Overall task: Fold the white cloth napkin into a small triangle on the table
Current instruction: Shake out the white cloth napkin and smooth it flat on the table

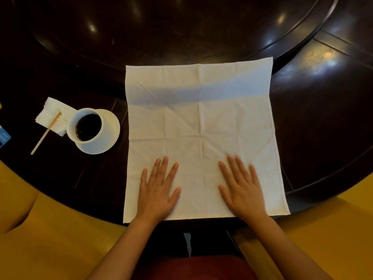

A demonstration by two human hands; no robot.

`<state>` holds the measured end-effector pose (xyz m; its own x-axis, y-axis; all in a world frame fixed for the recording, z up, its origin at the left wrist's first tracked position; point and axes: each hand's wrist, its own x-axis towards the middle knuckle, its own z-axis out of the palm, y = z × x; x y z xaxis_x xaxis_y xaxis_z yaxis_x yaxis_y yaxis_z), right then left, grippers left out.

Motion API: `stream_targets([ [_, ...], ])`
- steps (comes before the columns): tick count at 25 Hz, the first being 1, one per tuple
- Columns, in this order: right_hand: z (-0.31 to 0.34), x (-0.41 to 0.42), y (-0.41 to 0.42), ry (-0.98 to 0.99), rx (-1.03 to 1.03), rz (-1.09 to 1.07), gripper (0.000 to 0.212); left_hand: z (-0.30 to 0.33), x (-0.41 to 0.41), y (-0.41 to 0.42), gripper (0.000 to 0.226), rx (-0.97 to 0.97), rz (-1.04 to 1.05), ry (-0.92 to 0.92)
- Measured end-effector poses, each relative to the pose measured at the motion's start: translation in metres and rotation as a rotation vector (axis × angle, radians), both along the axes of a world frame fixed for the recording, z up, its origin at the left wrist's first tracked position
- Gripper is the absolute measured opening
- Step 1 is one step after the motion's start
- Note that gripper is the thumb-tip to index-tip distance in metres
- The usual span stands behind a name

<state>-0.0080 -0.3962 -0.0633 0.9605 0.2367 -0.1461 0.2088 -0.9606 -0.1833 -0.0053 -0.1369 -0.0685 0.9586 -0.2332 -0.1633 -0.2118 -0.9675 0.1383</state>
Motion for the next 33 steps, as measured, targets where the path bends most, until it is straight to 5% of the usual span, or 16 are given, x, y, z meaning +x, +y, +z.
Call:
stream_targets([
  [7,0.007,0.035,-0.044,-0.032,-0.106,-0.479,0.070,0.011,0.017,0.013,0.065,-0.087,0.311,-0.017],
  [12,0.008,0.093,0.031,-0.138,-0.042,-0.060,0.061,0.011,0.083,-0.043,0.061,-0.077,0.043,-0.111],
  [16,-0.005,0.121,0.042,-0.078,-0.002,0.021,0.059,-0.003,0.122,-0.042,0.061,0.012,-0.016,-0.090],
  [21,-0.008,0.136,0.011,-0.077,-0.003,-0.051,0.066,-0.006,0.135,0.003,0.064,0.012,0.149,-0.077],
  [28,-0.003,0.152,-0.025,-0.049,0.009,-0.622,0.070,-0.004,0.137,0.007,0.065,0.076,0.281,-0.079],
  [33,0.003,0.124,-0.034,-0.019,-0.008,-0.291,0.068,0.002,0.109,-0.019,0.062,0.009,0.314,-0.110],
])
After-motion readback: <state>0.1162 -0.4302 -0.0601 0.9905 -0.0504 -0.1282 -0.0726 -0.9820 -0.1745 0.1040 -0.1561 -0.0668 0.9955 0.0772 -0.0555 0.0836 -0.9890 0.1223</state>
